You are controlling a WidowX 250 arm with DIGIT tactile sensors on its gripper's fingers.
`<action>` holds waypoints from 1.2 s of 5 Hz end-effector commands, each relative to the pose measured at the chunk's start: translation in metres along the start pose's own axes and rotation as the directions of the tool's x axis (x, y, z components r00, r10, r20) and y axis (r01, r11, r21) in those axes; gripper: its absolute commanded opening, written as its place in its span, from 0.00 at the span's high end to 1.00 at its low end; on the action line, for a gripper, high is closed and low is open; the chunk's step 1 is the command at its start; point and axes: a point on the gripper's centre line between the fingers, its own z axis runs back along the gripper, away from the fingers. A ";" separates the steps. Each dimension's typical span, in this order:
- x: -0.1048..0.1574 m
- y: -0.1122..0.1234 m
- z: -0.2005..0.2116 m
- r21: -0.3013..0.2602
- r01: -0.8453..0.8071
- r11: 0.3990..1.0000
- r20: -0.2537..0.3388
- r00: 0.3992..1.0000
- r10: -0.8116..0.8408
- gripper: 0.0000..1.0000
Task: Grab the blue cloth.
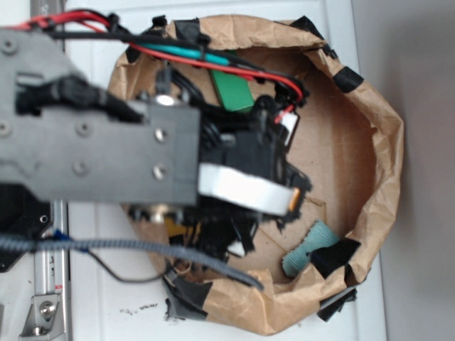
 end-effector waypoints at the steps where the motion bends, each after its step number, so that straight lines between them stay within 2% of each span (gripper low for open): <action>1: 0.002 -0.003 -0.018 -0.023 0.070 0.997 -0.010 0.998 -0.070 0.00; 2: -0.003 -0.006 -0.033 -0.050 0.111 0.993 -0.017 0.994 -0.112 0.00; 3: 0.012 -0.022 -0.044 -0.082 0.210 0.974 0.027 0.978 -0.208 0.00; 6: 0.056 -0.046 -0.072 -0.230 0.270 0.935 0.096 0.962 -0.255 0.00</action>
